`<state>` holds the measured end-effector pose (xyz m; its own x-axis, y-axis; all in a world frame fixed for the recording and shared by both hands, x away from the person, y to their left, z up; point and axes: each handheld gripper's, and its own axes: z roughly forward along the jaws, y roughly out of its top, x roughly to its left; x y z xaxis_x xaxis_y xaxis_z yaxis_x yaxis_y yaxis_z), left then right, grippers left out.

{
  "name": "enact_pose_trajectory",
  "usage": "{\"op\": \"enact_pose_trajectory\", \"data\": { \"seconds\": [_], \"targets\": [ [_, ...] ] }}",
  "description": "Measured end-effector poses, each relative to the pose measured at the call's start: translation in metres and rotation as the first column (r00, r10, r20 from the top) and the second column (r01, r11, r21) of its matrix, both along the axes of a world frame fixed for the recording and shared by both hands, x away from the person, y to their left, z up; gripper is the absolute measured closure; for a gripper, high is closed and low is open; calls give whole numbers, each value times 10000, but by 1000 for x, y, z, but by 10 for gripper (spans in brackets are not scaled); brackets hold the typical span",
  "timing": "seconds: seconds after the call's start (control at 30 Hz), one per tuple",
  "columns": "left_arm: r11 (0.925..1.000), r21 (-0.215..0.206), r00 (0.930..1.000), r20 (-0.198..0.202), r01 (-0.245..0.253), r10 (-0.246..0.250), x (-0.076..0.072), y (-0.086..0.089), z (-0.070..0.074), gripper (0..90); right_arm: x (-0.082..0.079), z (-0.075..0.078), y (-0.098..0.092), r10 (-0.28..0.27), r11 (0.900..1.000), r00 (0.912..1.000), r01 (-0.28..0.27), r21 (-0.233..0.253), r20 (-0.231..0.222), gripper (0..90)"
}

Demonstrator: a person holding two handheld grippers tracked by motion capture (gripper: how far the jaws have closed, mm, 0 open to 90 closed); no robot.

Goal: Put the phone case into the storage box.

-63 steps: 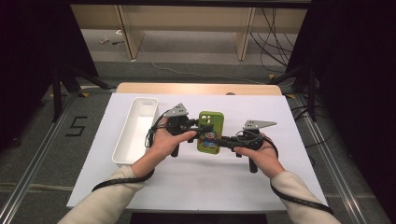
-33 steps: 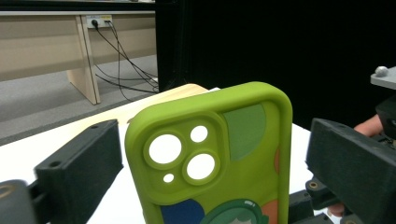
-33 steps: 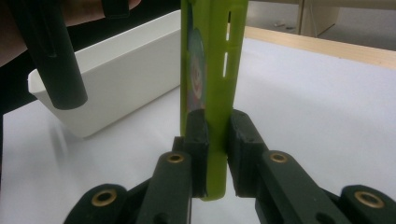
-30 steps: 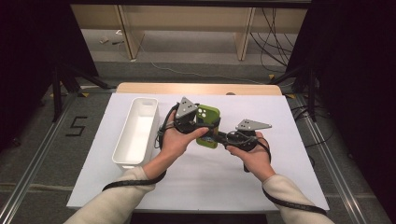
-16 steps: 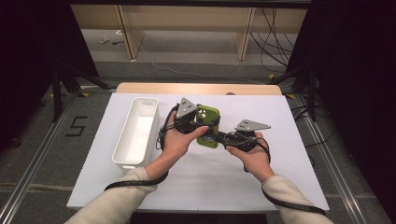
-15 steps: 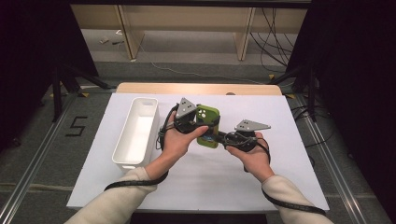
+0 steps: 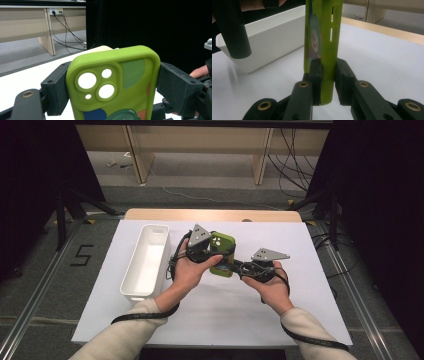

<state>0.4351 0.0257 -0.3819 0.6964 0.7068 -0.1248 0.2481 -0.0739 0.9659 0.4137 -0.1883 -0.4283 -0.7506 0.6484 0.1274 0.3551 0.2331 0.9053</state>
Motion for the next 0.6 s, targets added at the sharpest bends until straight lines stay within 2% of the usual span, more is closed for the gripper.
{"op": "enact_pose_trajectory", "data": {
  "seconds": [0.17,0.33,0.4,0.5,0.6],
  "targets": [
    [10000,11,10000,14,21,-21,0,0,1,177,0,0,0,30,10000,10000,-30,-32,7,740],
    [10000,-49,10000,39,-5,5,0,2,3,179,1,0,0,-7,10000,10000,6,-80,-37,621],
    [10000,-47,10000,64,4,-3,1,3,3,179,1,0,0,-54,10000,10000,54,-42,-25,539],
    [10000,-31,10000,88,-9,9,1,5,4,179,2,0,0,-43,9999,9999,45,142,-167,368],
    [10000,-51,9999,117,-39,40,2,6,5,179,2,0,-2,-19,10000,10000,19,-2,-92,199]
  ]
}}
